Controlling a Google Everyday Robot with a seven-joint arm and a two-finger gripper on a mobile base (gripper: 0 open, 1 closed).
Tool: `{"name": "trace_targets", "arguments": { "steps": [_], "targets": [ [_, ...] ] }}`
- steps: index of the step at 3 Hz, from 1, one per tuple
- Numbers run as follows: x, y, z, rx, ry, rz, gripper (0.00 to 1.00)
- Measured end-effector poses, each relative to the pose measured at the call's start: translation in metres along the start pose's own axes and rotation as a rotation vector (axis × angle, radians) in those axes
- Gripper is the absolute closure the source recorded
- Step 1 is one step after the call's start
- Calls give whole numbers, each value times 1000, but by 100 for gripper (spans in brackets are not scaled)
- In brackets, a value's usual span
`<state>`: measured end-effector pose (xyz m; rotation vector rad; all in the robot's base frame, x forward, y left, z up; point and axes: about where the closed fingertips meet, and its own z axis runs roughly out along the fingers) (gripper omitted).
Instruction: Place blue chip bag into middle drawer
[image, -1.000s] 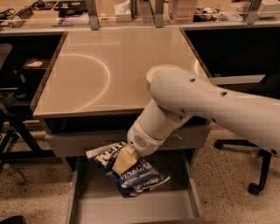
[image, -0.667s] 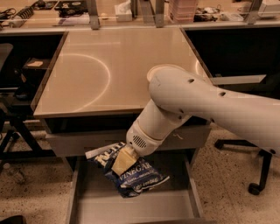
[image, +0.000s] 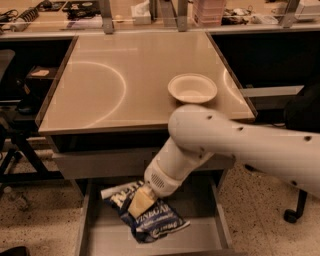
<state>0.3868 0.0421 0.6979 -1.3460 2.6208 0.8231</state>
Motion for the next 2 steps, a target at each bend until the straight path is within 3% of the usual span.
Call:
{"name": "trace_targets", "arguments": {
  "steps": [1,2],
  "targets": [
    [25,-24,64,-30,4,115,100],
    [35,-50,108,-40,-18,195,100]
  ]
}}
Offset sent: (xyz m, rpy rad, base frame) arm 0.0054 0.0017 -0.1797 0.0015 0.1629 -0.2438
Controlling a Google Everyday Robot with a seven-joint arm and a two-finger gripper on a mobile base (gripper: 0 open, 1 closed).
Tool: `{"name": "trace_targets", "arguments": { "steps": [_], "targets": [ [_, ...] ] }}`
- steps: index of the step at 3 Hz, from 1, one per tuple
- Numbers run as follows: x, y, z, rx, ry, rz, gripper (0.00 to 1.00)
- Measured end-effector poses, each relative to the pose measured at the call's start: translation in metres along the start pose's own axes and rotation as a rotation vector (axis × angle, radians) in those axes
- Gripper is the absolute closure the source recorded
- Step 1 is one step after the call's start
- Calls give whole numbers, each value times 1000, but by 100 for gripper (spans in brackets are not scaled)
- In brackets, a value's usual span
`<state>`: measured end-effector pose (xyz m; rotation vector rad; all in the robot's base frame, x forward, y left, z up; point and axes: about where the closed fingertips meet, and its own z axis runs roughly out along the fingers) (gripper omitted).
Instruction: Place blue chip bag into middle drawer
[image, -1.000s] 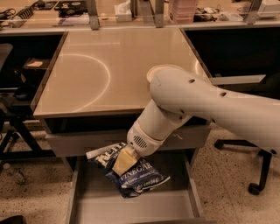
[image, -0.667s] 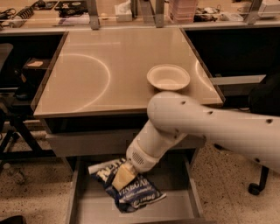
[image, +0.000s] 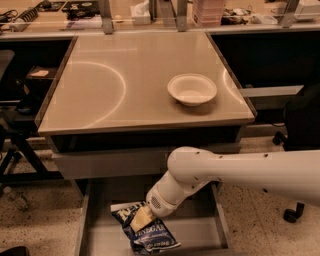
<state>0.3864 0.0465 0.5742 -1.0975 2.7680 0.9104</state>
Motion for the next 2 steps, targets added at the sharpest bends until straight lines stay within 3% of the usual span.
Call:
{"name": "trace_targets", "arguments": {
  "steps": [1,2],
  "targets": [
    [0,0,0,0,0,0,100],
    [-5,-14,13,17,-48,27,100]
  ]
}}
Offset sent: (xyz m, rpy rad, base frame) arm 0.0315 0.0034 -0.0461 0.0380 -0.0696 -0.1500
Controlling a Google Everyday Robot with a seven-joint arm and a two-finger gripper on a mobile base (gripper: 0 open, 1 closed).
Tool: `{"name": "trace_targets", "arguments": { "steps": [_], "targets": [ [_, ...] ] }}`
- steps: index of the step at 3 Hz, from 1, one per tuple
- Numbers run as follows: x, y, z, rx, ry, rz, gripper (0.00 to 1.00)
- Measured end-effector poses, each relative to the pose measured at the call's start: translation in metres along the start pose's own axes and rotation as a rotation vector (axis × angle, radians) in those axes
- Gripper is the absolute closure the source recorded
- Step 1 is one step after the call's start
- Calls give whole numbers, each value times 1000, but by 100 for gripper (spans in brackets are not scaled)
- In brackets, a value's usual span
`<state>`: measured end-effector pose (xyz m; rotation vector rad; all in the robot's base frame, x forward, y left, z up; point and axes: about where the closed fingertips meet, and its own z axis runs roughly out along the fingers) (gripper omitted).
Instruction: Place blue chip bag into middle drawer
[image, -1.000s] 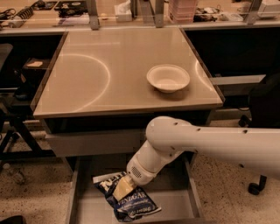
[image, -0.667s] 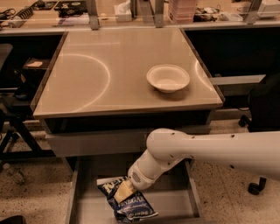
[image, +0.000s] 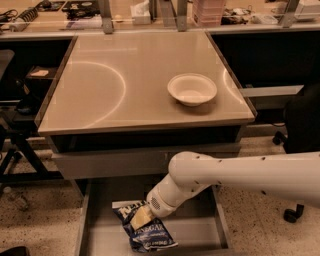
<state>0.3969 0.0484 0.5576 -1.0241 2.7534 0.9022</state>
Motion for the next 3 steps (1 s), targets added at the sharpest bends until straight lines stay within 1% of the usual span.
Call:
{"name": "trace_targets", "arguments": {
  "steps": [1,2,3],
  "targets": [
    [-10,-24,13,31,-68,34,100],
    [-16,-46,23,59,-106,62,100],
    [-17,-62,39,75,-120,98,100]
  ]
}}
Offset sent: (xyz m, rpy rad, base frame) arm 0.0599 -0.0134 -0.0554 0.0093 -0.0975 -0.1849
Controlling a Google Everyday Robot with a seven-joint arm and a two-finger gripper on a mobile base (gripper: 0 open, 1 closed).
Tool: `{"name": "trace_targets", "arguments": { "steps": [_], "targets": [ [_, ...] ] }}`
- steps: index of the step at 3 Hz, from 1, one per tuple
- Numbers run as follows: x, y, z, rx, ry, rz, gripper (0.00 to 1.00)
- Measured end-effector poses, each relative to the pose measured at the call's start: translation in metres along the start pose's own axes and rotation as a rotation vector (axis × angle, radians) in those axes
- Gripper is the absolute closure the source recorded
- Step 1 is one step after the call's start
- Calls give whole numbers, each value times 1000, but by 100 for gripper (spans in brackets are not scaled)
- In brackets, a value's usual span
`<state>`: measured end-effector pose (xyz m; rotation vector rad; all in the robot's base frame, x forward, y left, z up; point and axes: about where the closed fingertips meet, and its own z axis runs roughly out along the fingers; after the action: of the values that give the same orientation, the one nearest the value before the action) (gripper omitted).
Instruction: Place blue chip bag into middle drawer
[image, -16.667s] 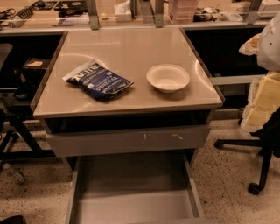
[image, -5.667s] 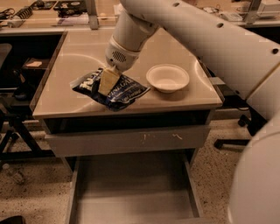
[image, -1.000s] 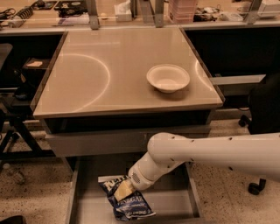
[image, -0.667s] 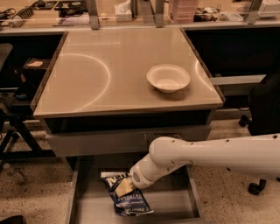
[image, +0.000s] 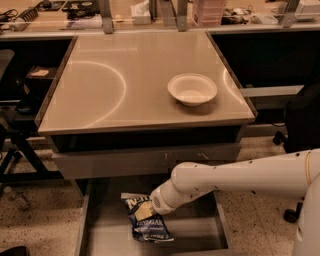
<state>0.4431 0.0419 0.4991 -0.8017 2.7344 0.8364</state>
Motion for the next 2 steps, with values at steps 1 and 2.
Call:
{"name": "trace_targets", "arguments": {
  "steps": [1,2],
  "targets": [
    [-1,0,0,1,-2,1,100],
    [3,0,9,-8,6,19,100]
  ]
}}
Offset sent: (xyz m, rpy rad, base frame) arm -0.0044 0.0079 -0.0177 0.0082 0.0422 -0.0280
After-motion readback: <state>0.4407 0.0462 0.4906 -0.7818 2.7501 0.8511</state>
